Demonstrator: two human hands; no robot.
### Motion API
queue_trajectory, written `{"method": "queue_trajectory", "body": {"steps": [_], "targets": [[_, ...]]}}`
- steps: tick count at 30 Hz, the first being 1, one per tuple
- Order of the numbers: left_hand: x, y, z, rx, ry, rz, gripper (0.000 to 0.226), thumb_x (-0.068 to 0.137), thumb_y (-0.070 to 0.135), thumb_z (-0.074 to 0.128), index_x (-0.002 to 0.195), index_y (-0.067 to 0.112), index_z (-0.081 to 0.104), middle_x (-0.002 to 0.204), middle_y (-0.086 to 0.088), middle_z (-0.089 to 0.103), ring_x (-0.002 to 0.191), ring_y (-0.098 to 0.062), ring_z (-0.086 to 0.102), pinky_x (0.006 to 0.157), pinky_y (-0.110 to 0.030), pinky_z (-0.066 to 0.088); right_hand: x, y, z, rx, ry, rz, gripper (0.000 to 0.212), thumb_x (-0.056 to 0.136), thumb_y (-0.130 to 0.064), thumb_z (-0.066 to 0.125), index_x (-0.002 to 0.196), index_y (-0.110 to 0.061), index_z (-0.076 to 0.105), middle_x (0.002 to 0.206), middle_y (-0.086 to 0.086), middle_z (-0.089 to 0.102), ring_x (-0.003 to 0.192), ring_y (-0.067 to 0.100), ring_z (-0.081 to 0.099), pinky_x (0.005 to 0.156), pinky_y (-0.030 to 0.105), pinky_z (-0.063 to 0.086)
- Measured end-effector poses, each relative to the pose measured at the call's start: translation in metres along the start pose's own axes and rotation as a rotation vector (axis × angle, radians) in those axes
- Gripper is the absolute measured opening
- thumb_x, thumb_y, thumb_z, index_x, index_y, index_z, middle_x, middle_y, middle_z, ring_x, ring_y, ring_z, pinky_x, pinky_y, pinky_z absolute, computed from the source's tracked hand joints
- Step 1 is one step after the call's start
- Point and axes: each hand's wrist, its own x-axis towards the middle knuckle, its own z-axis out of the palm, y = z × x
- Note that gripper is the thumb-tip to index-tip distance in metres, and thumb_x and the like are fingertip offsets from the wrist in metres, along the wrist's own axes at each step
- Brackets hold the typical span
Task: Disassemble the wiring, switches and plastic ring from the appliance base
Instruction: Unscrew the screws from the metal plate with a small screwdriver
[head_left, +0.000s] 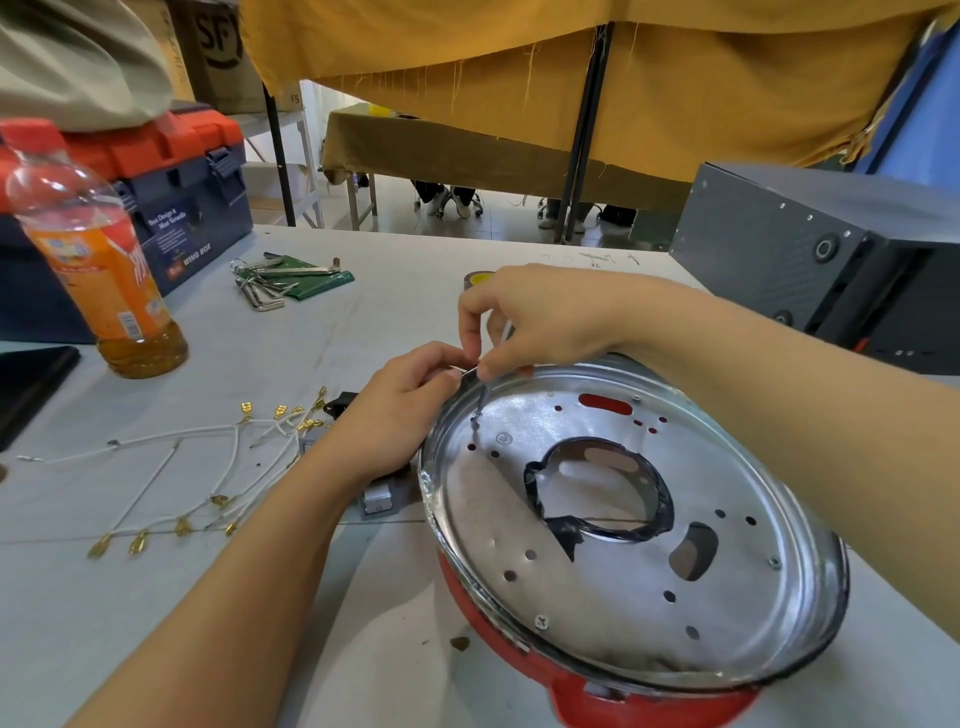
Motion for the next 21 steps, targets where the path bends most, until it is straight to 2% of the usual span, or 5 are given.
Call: {"method": "queue_trajectory", "body": {"steps": [5, 11, 14, 17, 21], "targets": [[0.000, 0.001, -0.001, -0.002, 0.000, 0.013, 0.025, 0.098, 0.014, 0.043, 0.101, 0.029, 0.064, 0.088, 0.009, 0.069, 0.077, -0.003, 0.062, 0.073, -0.024, 0.048, 0.001, -0.006, -0.004, -0.132, -0.056, -0.017, 0.008, 0.084, -0.026, 0.068, 0.088, -0.023, 0.062, 0.086, -0.004, 0.062, 0.078, 0.010, 0.054, 0.065, 0.023, 0.041], [0.000, -0.001, -0.001, -0.004, -0.003, 0.006, 0.021, 0.098, 0.018, 0.044, 0.100, 0.025, 0.063, 0.073, 0.013, 0.063, 0.061, 0.001, 0.055, 0.063, -0.023, 0.040, 0.008, -0.008, 0.005, -0.089, -0.008, 0.030, 0.021, 0.094, -0.036, 0.054, 0.081, -0.021, 0.060, 0.042, -0.010, 0.059, 0.055, 0.001, 0.057, 0.056, 0.014, 0.036], [0.000, 0.000, -0.001, 0.003, -0.007, 0.003, 0.023, 0.098, 0.016, 0.044, 0.105, 0.023, 0.064, 0.085, 0.009, 0.067, 0.073, -0.002, 0.059, 0.069, -0.024, 0.045, 0.007, -0.007, 0.004, -0.045, -0.014, 0.014, 0.010, 0.091, -0.028, 0.060, 0.082, -0.024, 0.061, 0.049, -0.007, 0.063, 0.051, -0.001, 0.056, 0.059, 0.020, 0.035], [-0.001, 0.002, 0.000, 0.009, -0.002, 0.001, 0.025, 0.097, 0.014, 0.043, 0.105, 0.024, 0.064, 0.092, 0.002, 0.069, 0.082, -0.010, 0.061, 0.077, -0.030, 0.047, 0.002, -0.005, -0.002, -0.069, -0.041, 0.004, 0.005, 0.085, -0.026, 0.067, 0.089, -0.023, 0.065, 0.069, -0.005, 0.067, 0.065, 0.001, 0.056, 0.061, 0.021, 0.037], [-0.002, 0.001, -0.001, 0.014, -0.019, 0.019, 0.025, 0.097, 0.012, 0.042, 0.106, 0.028, 0.060, 0.089, -0.021, 0.065, 0.065, -0.019, 0.051, 0.061, -0.028, 0.042, -0.001, -0.004, -0.005, -0.065, -0.085, -0.002, 0.004, 0.085, -0.027, 0.068, 0.085, -0.023, 0.066, 0.082, -0.001, 0.067, 0.075, 0.010, 0.058, 0.069, 0.024, 0.042]]}}
